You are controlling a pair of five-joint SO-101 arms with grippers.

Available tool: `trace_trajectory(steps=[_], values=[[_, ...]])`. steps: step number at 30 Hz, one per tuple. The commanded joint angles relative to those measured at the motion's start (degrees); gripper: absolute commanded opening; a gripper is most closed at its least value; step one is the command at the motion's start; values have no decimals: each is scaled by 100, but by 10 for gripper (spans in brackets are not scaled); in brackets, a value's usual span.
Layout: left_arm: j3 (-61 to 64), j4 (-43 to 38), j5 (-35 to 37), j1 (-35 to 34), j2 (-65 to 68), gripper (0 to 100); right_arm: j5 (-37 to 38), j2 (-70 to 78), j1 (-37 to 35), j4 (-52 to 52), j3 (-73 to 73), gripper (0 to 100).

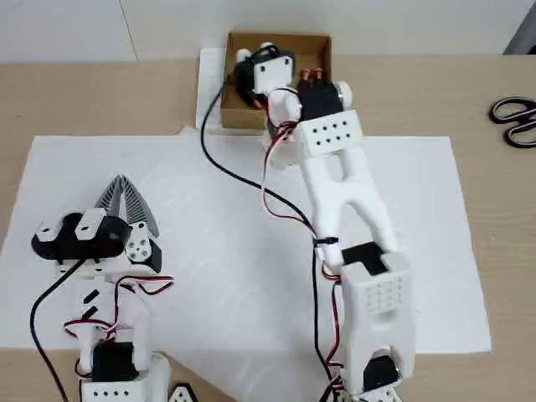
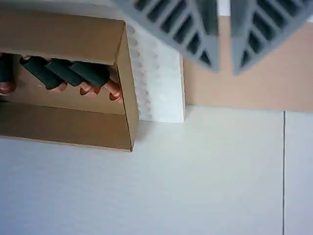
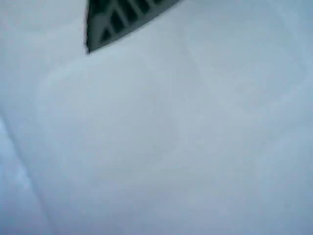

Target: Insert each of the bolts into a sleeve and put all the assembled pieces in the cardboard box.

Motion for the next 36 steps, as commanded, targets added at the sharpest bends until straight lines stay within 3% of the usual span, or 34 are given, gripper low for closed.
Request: trace_trajectory(steps=[1, 6, 20, 24, 29, 33, 36], values=[[-40, -132, 9, 9, -62, 6, -484, -743, 347, 13, 404, 277], [-40, -132, 9, 9, -62, 6, -1354, -1323, 752, 22, 1029, 277], [-4, -97, 9, 9, -62, 6, -1978, -4567, 637, -154, 5125, 277], [31, 545, -9, 9, -62, 6, -2154, -5736, 646, -1191, 6716, 276], [40, 1530, -18, -9, -62, 6, -2163, -7547, 646, -3345, 8800, 275], [57, 1732, -123, 9, -62, 6, -2127, -9244, 646, -4708, 10611, 275], [57, 1837, -615, 123, -62, 6, -2092, -10668, 646, -5244, 11771, 275]])
